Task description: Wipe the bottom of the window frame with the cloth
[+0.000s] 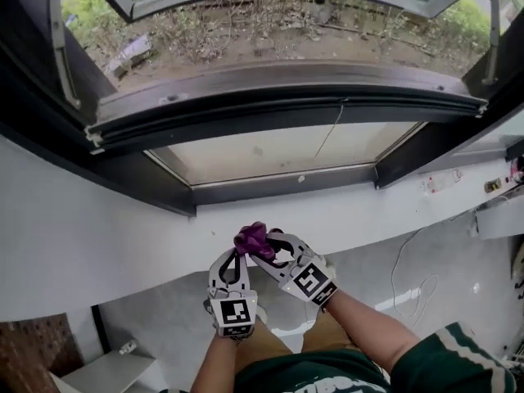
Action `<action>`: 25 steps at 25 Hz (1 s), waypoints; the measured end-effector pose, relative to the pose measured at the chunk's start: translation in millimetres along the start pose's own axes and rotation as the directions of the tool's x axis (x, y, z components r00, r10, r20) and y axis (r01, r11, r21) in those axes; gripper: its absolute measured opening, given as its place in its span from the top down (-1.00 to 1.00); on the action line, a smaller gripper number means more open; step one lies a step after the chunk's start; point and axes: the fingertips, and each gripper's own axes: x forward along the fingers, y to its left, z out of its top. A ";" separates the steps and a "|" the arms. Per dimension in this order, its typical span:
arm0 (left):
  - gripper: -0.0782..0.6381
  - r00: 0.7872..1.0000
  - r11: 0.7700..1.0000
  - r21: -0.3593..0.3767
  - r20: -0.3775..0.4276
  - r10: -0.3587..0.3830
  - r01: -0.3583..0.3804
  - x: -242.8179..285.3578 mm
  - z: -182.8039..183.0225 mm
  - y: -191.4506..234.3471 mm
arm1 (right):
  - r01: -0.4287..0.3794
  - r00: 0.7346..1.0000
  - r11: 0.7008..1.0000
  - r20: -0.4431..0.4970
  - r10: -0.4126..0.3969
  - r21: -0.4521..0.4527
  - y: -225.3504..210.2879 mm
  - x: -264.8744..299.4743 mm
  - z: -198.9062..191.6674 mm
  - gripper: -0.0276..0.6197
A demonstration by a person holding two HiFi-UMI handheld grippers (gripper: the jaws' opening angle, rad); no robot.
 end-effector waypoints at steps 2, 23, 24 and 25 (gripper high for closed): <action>0.76 0.999 0.999 0.027 0.039 -0.021 0.020 -15.7 36.0 -12.2 | 0.018 0.999 1.000 0.027 -0.018 0.011 2.0 -33.0 21.8 0.41; 0.76 0.954 0.992 0.053 0.274 -0.122 0.112 -85.8 253.0 -71.0 | 0.236 0.930 0.970 0.303 -0.207 -0.062 -27.7 -214.0 171.4 0.41; 0.76 0.950 0.992 0.057 0.287 -0.125 0.114 -88.4 260.4 -71.1 | 0.243 0.924 0.968 0.316 -0.214 -0.055 -27.5 -217.8 177.4 0.41; 0.76 0.946 0.991 0.064 0.298 -0.129 0.115 -90.2 266.9 -71.6 | 0.249 0.919 0.967 0.327 -0.220 -0.051 -27.5 -221.2 182.8 0.41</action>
